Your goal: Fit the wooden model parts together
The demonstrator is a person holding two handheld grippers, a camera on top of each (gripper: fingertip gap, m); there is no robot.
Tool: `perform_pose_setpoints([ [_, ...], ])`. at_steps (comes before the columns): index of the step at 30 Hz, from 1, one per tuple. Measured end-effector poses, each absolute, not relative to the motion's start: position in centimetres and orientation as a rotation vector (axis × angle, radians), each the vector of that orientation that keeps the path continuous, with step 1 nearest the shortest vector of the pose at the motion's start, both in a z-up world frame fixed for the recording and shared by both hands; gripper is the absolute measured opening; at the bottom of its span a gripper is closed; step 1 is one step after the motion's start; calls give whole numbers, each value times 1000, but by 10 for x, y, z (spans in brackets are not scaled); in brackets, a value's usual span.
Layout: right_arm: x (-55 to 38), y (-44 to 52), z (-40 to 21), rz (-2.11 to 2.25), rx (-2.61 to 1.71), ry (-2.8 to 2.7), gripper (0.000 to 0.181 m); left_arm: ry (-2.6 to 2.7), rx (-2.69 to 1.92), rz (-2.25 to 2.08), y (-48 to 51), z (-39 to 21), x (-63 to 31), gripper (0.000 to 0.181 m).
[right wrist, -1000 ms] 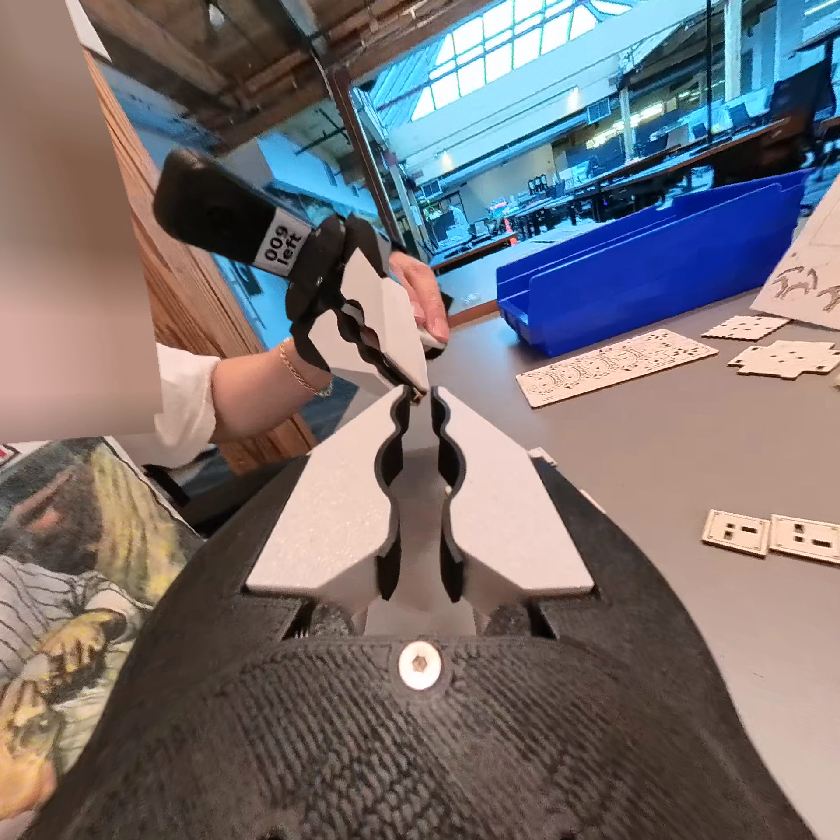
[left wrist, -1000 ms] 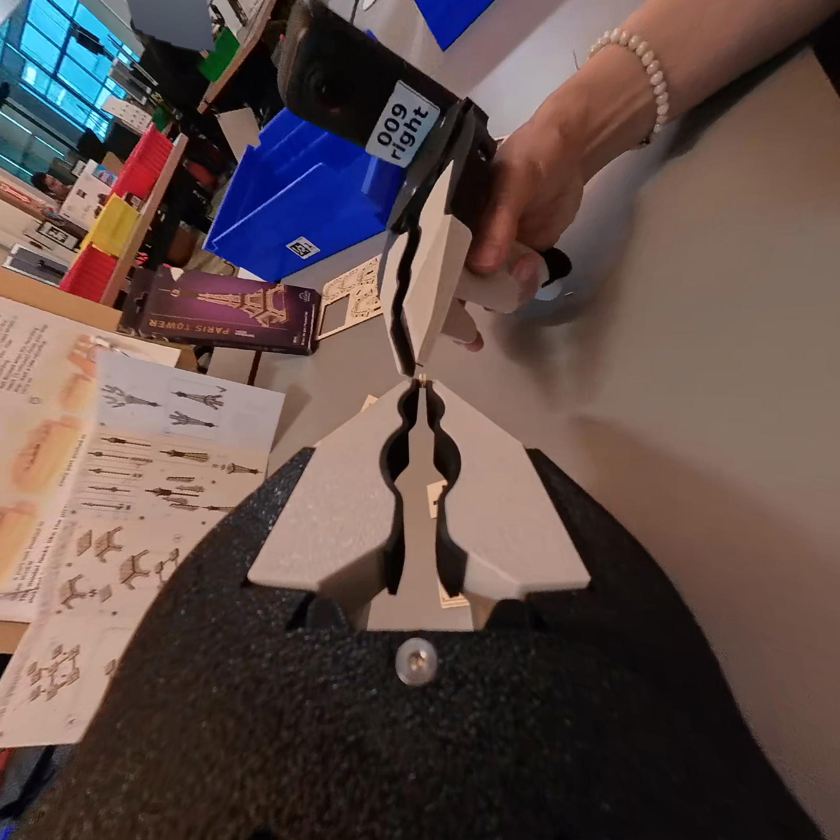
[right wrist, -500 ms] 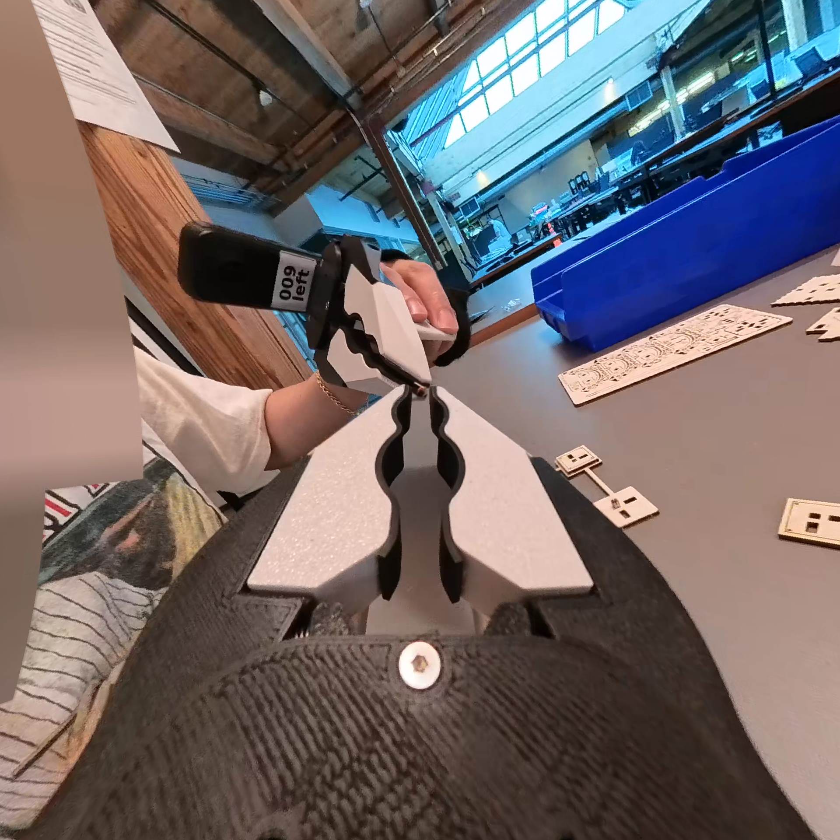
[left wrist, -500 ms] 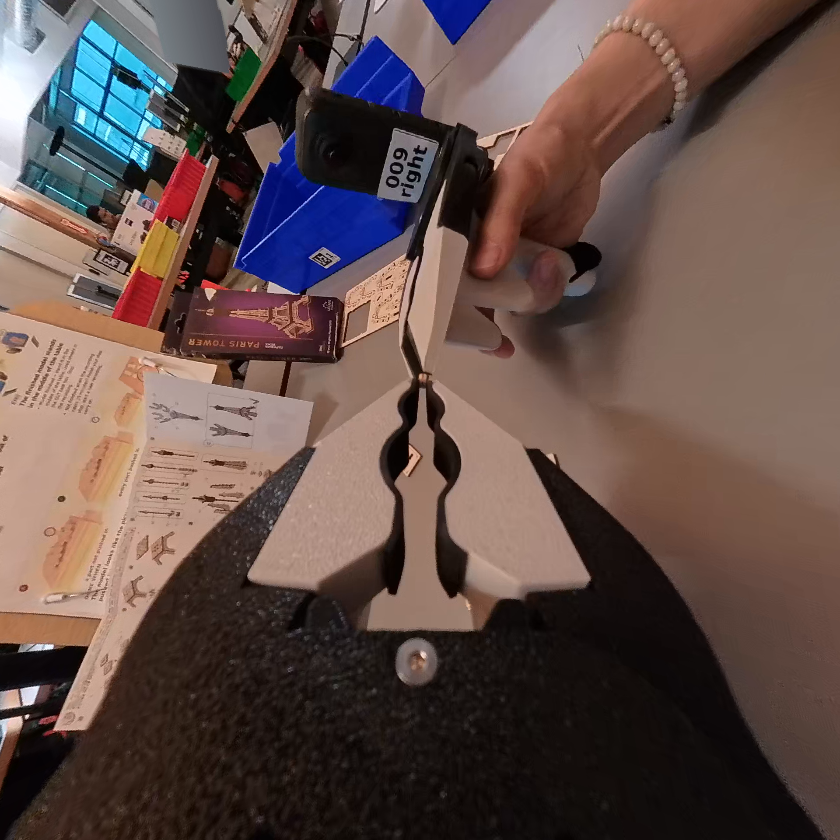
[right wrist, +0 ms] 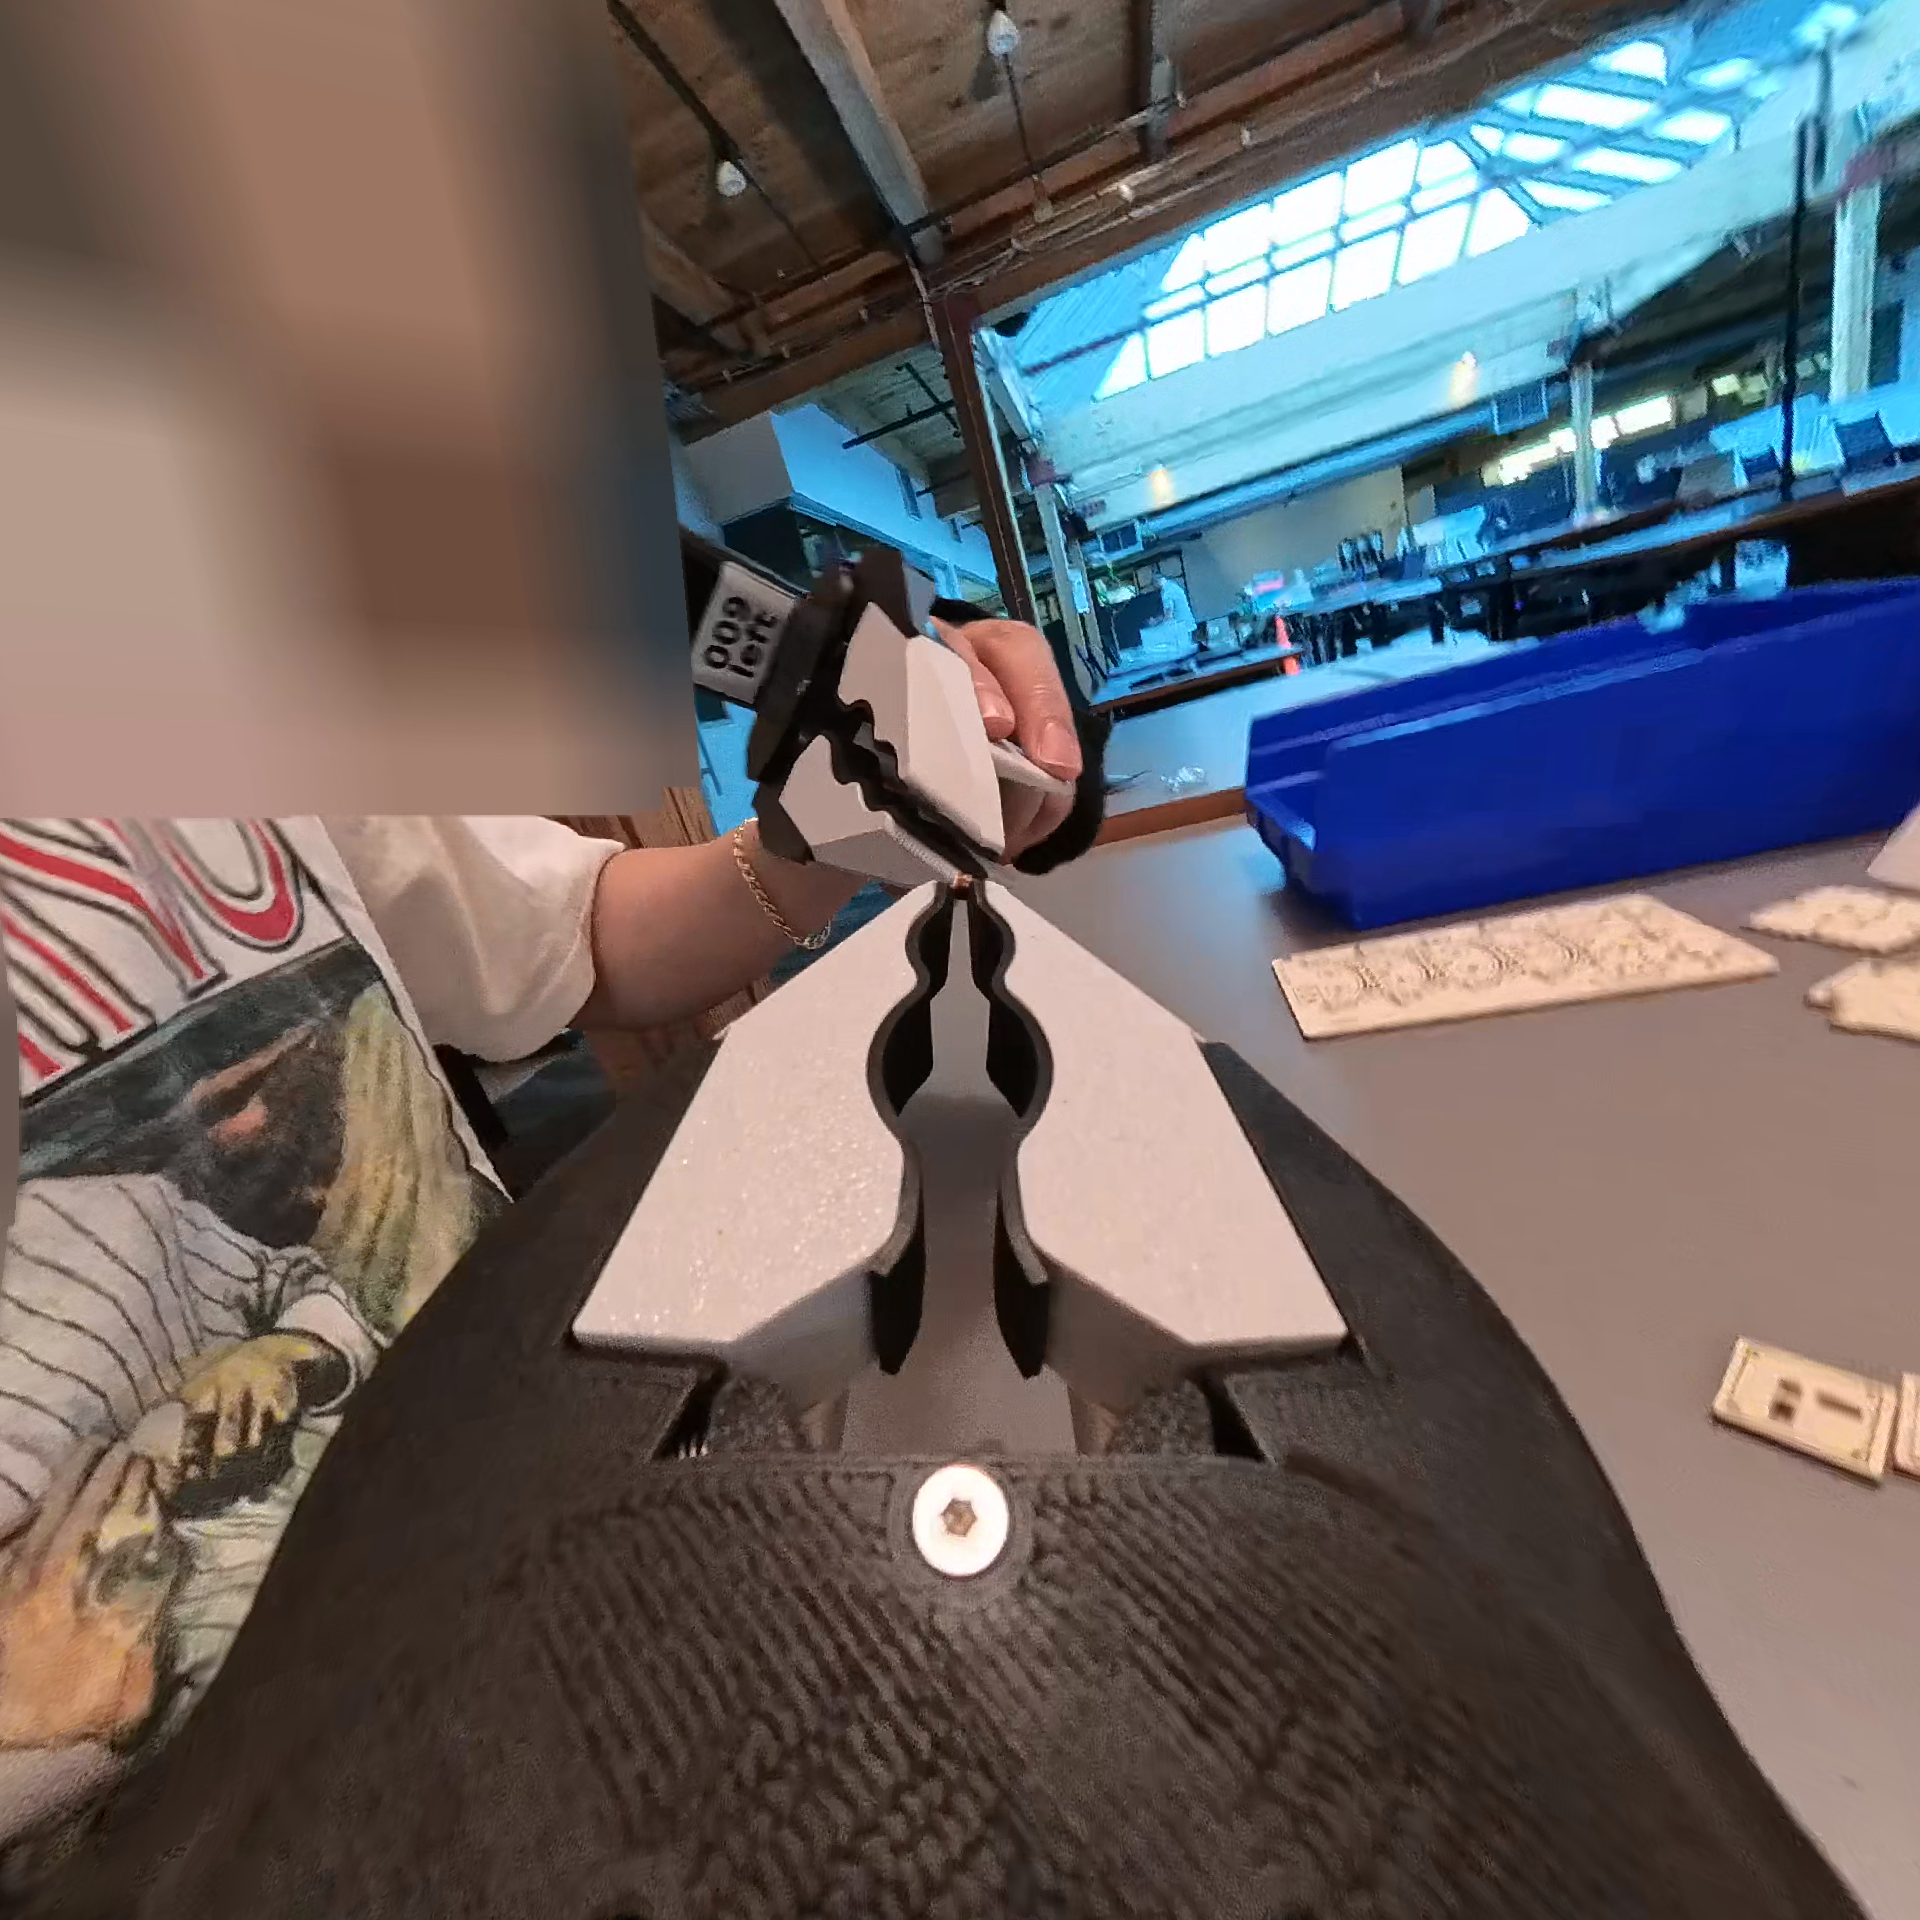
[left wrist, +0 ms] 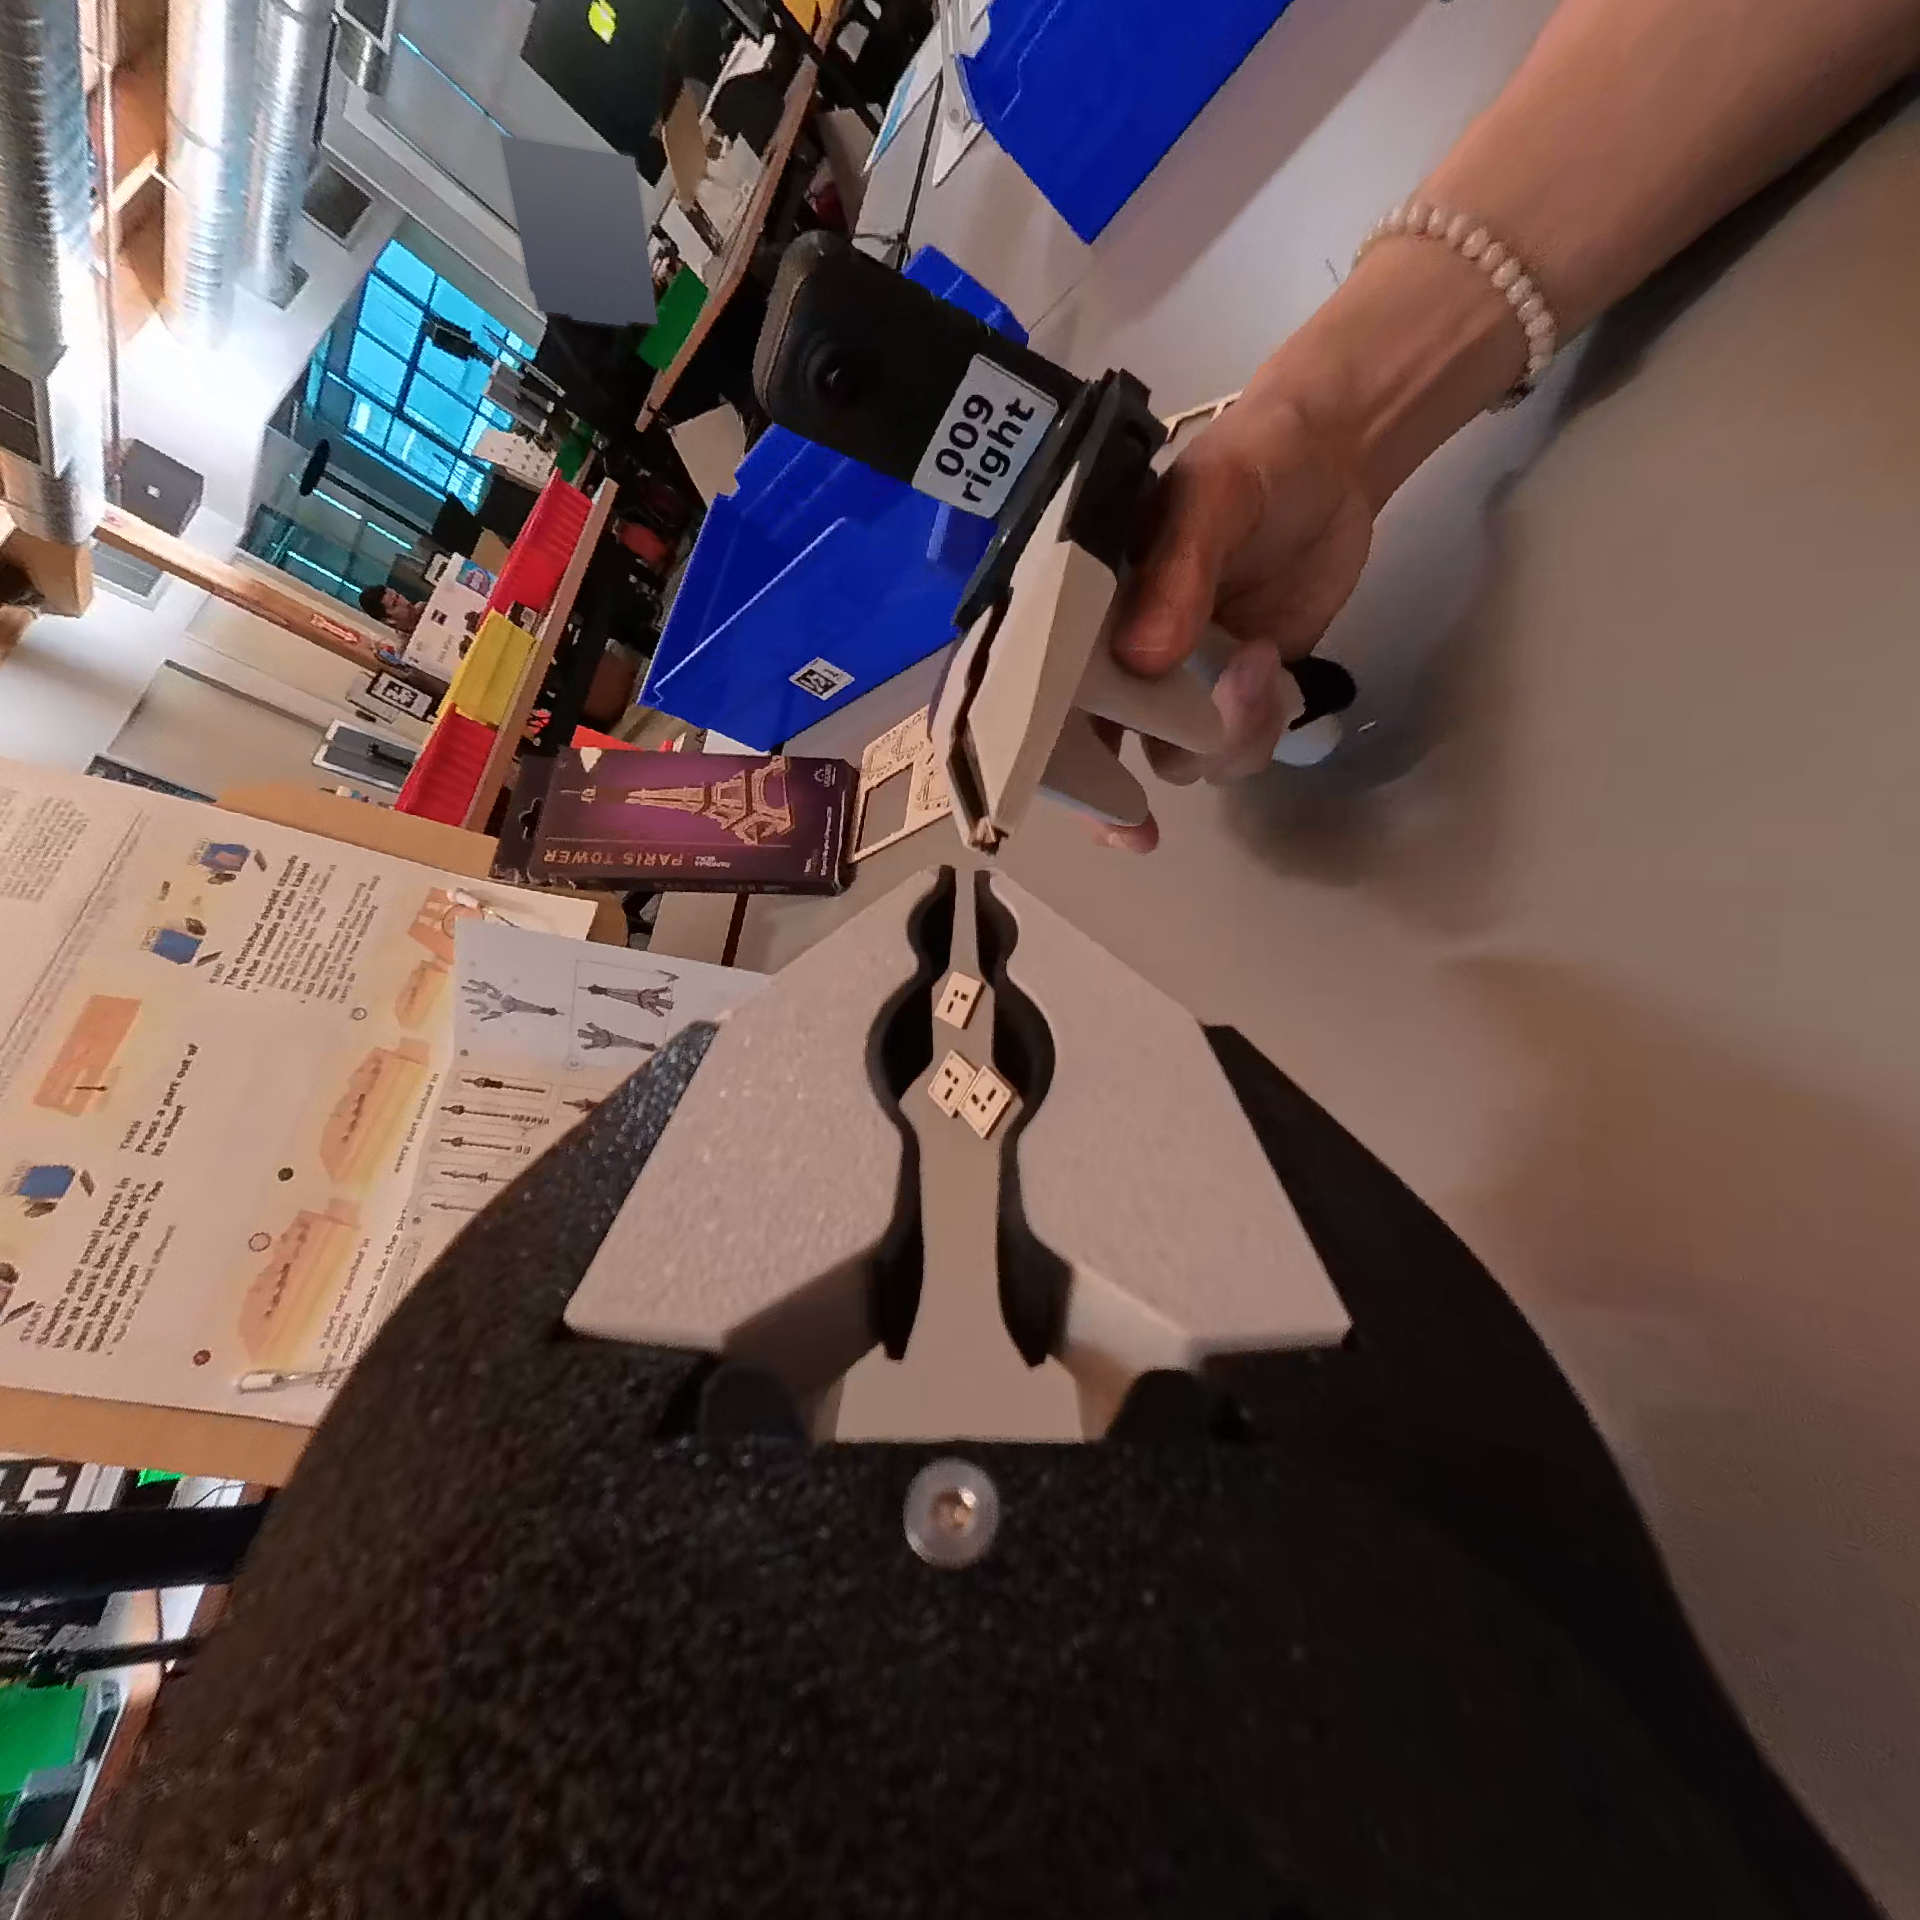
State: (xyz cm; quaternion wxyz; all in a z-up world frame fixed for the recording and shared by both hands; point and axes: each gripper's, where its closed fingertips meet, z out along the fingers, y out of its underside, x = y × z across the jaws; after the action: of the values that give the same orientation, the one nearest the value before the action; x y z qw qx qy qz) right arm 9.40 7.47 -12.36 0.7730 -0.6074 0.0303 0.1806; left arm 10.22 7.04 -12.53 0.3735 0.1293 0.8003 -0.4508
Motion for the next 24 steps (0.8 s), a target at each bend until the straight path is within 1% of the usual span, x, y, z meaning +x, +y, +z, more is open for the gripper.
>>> perform_pose_setpoints([
  [7,86,71,-113,417,-1256,15,1,2037,403,-1138,64,-117,91,1],
  [12,79,67,-106,566,-1189,23,1,2025,448,-1121,57,-112,87,0],
  [20,78,65,-103,668,-1146,49,1,2019,462,-1115,56,-110,86,0],
  [24,78,66,-104,702,-1146,58,1,2023,454,-1123,56,-110,87,5],
])
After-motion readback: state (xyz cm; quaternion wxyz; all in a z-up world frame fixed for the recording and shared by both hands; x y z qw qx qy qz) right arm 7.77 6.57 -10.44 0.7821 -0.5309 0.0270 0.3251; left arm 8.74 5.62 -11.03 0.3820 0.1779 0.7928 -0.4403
